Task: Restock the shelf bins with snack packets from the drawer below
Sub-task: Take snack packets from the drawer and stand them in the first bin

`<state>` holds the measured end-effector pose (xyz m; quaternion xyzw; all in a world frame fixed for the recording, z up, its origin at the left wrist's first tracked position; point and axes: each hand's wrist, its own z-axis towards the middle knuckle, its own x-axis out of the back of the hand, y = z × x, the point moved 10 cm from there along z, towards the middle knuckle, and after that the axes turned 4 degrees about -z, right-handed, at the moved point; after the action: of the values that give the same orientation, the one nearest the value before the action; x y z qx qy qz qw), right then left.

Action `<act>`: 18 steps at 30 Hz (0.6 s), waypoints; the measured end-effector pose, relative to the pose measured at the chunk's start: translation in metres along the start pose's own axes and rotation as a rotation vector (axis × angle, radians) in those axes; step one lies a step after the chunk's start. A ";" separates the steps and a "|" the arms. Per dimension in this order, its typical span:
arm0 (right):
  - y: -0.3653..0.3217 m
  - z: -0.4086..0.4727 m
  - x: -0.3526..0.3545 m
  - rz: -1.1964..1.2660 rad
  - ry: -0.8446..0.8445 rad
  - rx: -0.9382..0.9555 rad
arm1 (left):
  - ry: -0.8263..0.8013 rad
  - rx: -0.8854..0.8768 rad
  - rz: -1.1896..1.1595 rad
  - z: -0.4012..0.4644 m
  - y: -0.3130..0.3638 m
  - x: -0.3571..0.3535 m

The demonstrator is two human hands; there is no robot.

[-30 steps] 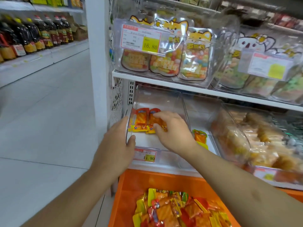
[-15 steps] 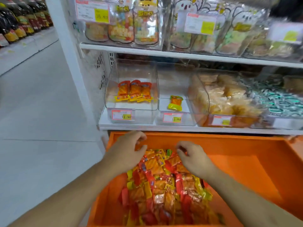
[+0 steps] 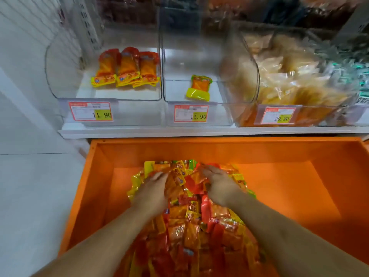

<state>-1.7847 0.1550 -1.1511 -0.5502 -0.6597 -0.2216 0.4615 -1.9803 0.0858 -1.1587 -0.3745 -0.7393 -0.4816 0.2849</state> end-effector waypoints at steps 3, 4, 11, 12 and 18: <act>0.005 0.023 -0.024 -0.123 -0.062 0.018 | -0.007 0.019 0.055 0.012 -0.003 -0.017; 0.005 0.026 -0.030 -0.140 -0.077 0.024 | 0.002 0.027 0.090 0.014 -0.003 -0.020; -0.006 0.017 -0.027 -0.258 0.064 0.040 | 0.057 0.049 0.260 0.018 -0.001 -0.024; -0.008 0.013 -0.024 -0.249 0.068 0.049 | 0.073 0.083 0.221 0.018 -0.008 -0.022; -0.011 -0.010 0.017 -0.039 0.077 0.009 | 0.060 0.228 -0.087 0.005 -0.031 0.003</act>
<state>-1.7904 0.1526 -1.1300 -0.5262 -0.6530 -0.2485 0.4847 -2.0079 0.0840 -1.1734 -0.2927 -0.7960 -0.4172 0.3266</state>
